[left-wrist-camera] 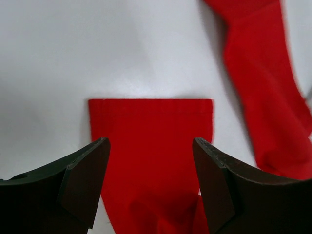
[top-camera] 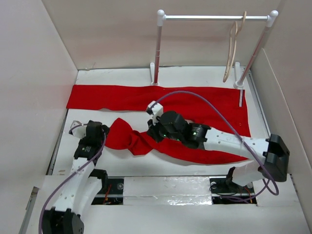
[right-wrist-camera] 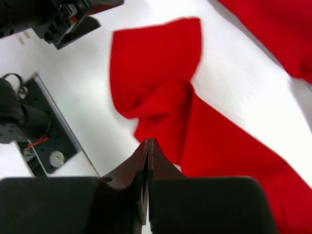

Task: Place the trousers on the hanger
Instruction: Flatten out the trousers at the center of the board.

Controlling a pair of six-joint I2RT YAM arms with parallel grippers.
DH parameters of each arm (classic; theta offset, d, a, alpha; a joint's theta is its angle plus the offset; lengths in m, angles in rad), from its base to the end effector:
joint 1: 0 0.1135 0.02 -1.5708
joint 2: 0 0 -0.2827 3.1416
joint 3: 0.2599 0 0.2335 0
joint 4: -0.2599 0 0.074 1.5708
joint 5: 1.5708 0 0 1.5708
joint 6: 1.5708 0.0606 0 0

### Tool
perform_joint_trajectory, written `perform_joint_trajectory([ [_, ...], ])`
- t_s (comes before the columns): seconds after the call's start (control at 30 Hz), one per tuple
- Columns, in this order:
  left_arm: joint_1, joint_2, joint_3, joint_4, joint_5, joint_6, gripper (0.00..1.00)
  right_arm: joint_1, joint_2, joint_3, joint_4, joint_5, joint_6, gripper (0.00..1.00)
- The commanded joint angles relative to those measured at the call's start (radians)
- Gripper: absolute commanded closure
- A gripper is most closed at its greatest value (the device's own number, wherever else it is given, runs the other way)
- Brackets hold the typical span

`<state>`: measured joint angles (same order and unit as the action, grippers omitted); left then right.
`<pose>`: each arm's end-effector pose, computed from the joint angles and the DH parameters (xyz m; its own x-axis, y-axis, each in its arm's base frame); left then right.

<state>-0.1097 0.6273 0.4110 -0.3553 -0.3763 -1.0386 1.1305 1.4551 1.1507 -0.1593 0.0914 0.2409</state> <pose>0.1357 0.0075 0.2191 -0.0959 -0.7957 -0.5981 -0.5676 0.5373 -0.6238 0.1503 0.3059 0.3238 -0.3917 -0.2740 -0.8783 -0.7956 0.5804 0.1737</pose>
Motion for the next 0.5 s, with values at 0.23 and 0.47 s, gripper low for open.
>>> perform_joint_trajectory([
  [0.23,0.004,0.278,-0.081,0.062,-0.01,-0.112,0.35,-0.075,-0.289,-0.206,0.084,0.014,0.052,0.83],
  [0.47,0.004,0.368,-0.121,0.231,0.025,-0.115,0.55,-0.121,-0.383,-0.275,0.063,0.002,0.074,0.81],
])
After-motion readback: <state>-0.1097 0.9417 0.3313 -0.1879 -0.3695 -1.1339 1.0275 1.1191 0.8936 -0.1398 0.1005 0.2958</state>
